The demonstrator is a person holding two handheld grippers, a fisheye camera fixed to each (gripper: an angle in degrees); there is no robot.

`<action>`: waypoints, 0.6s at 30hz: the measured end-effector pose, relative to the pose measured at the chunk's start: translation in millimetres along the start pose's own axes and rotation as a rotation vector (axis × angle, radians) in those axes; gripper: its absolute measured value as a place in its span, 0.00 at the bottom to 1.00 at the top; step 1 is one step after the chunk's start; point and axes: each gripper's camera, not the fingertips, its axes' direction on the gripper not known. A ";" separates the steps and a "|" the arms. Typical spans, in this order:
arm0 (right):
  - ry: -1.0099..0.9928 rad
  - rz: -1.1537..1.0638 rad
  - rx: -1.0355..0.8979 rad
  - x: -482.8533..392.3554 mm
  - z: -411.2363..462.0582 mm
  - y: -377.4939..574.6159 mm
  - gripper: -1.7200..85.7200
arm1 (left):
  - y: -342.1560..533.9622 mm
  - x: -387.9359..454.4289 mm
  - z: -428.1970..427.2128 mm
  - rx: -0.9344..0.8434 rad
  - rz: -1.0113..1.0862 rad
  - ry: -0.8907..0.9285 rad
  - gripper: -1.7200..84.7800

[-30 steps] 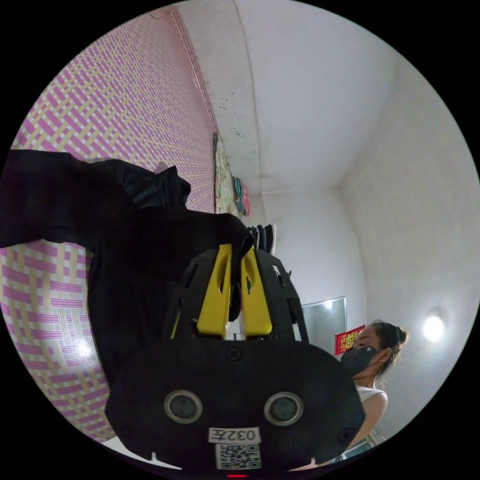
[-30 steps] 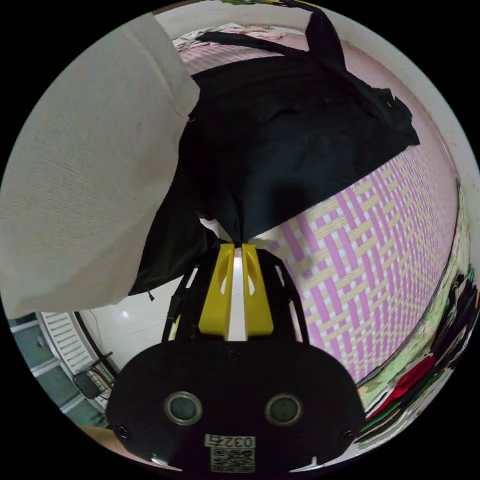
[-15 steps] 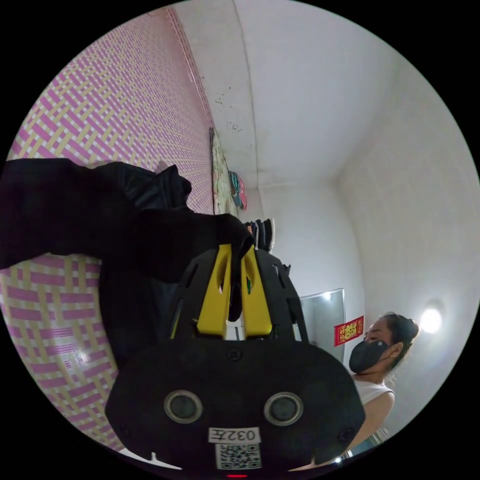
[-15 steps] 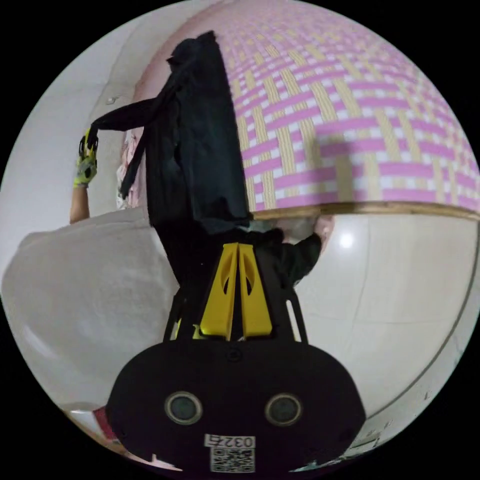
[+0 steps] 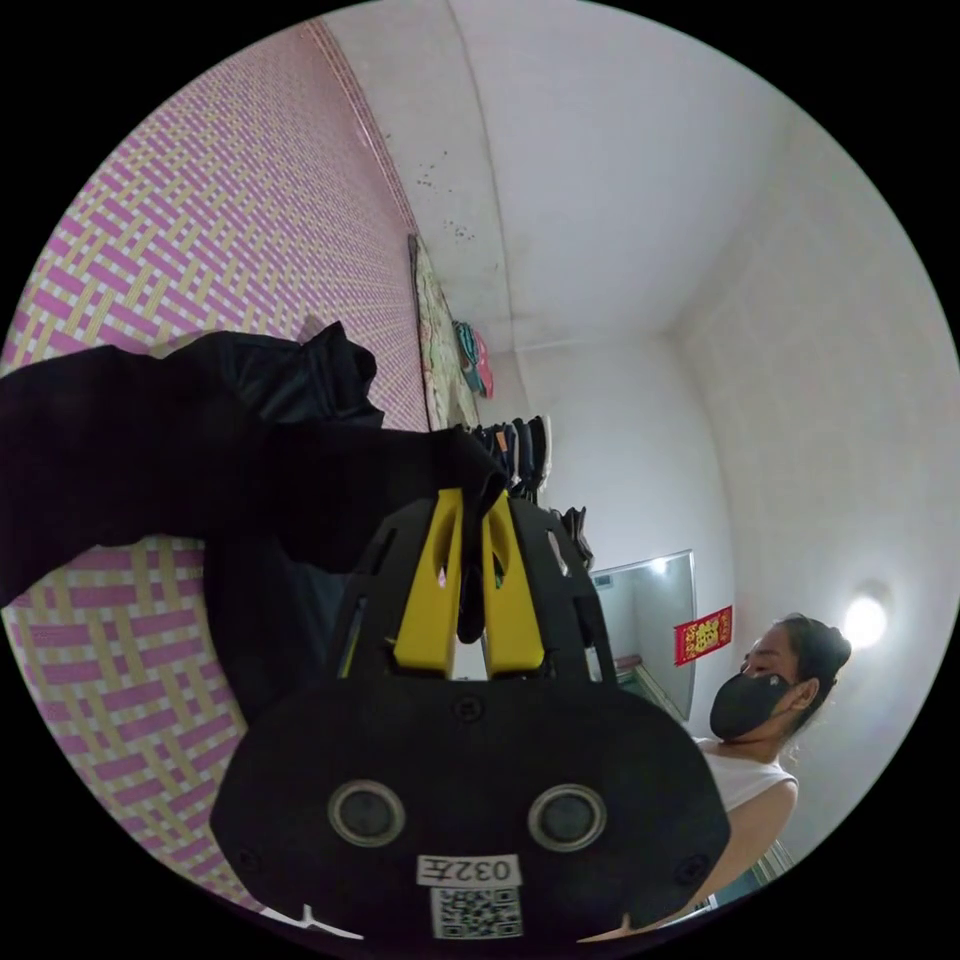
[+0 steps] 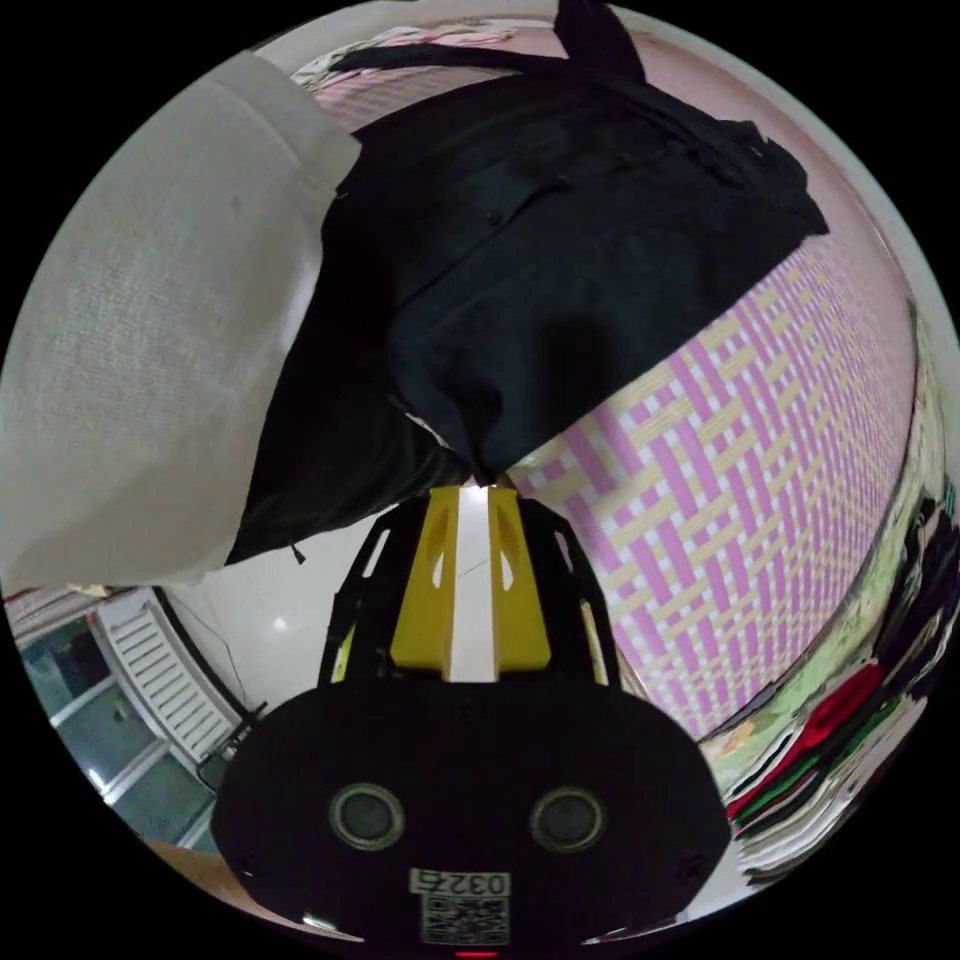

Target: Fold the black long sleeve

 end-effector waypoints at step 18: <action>-0.077 0.030 -0.032 59.4 -7.5 -19.5 0.01 | -34.3 39.4 -26.6 0.023 0.000 0.032 0.00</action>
